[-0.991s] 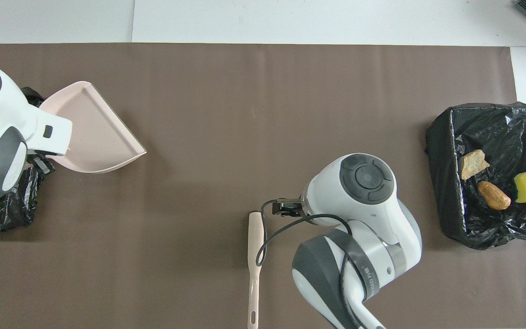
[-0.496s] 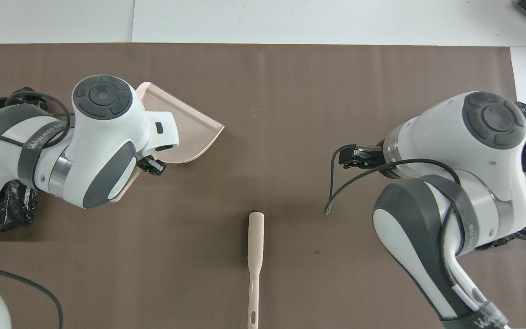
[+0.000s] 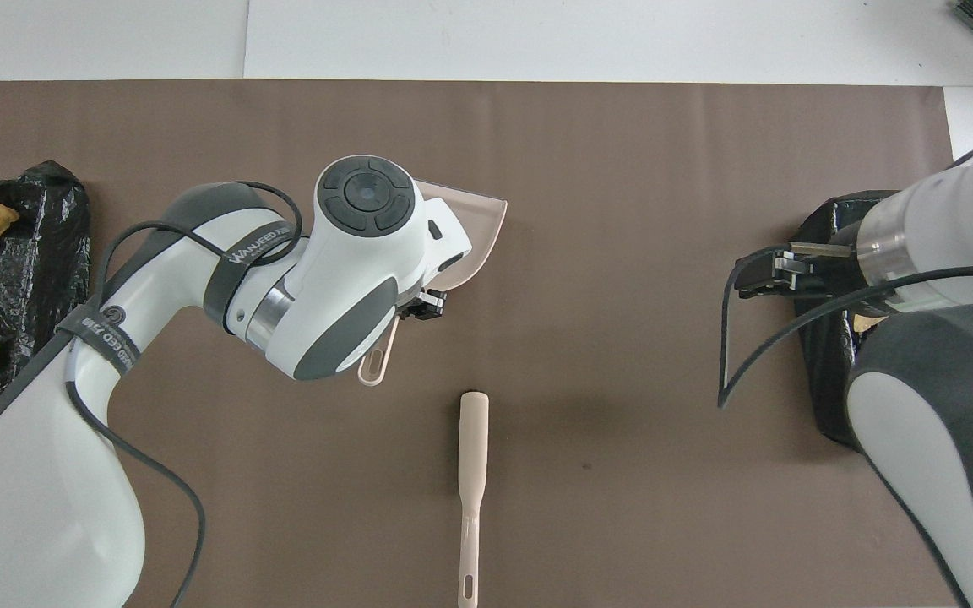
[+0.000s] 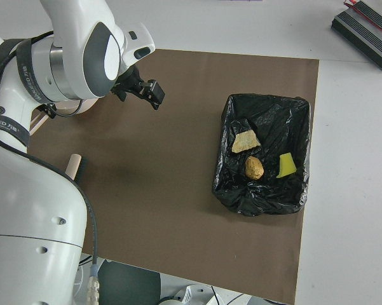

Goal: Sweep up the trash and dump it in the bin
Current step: 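Set the dustpan down beside the brush with the left gripper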

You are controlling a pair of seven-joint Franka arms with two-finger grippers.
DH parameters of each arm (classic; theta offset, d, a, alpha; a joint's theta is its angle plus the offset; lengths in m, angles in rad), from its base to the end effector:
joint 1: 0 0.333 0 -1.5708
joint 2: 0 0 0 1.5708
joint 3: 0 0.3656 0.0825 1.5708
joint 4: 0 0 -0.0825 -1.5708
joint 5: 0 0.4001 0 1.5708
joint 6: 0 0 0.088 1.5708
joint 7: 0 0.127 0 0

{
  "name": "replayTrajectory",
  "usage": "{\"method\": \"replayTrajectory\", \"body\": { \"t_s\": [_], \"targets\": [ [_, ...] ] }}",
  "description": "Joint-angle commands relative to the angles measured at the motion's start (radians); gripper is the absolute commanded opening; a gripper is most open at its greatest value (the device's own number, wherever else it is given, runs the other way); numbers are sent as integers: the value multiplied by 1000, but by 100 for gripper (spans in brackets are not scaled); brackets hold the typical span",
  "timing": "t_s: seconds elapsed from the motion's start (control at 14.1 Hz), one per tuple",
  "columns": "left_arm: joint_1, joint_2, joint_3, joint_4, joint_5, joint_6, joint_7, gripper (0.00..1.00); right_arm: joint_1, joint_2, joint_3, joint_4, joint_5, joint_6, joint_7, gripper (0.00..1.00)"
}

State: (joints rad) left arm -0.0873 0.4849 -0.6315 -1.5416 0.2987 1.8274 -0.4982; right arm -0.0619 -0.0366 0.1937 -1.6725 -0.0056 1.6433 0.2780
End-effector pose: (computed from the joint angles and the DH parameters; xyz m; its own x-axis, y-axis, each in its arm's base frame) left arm 0.5840 -0.3828 0.4239 0.9603 -0.2644 -0.0885 -0.2693 -0.9618 -0.0487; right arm 0.5578 0.0753 0.6309 0.9893 -0.1453 0.0099 -0.1454 -0.9893 0.0103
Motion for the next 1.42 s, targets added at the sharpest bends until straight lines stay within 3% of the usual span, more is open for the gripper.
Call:
{"method": "replayTrajectory", "body": {
  "t_s": [0.0, 0.14, 0.35, 0.57, 0.64, 0.71, 0.85, 1.06, 1.13, 1.35],
  "targets": [
    [-118, 199, -4, 243, 62, -57, -196, 0, -12, -49, -84, 49, -24, -92, -112, 100],
    [-155, 277, -5, 322, 109, -47, -270, 0, -10, -58, -156, 100, -27, -150, -199, 100],
    [-167, 284, -8, 319, 112, -24, -270, 0, -22, -45, -206, 171, -45, -197, -322, 100],
    [-154, 281, -4, 290, 106, 22, -269, 0, -18, -109, -197, 42, -31, -200, -300, 100],
    [-152, 281, 0, 285, 106, 38, -267, 0, -22, -111, -198, 42, -1, -195, -286, 100],
    [-146, 277, 0, 270, 108, 29, -267, 21, -30, -111, -203, 42, 30, -191, -272, 100],
    [-143, 271, 0, 256, 106, 18, -269, 98, -21, -111, -201, 42, 39, -191, -253, 100],
    [-125, 253, 0, 238, 106, 4, -263, 100, -21, -111, -200, 42, 38, -191, -263, 100],
    [-86, 204, -8, 206, 102, -16, -255, 100, -21, -111, -197, 43, 24, -192, -263, 100],
    [-37, -47, 4, 4, 63, -71, -250, 100, -19, -114, -194, 40, 19, -197, -266, 100]
  ]
}}
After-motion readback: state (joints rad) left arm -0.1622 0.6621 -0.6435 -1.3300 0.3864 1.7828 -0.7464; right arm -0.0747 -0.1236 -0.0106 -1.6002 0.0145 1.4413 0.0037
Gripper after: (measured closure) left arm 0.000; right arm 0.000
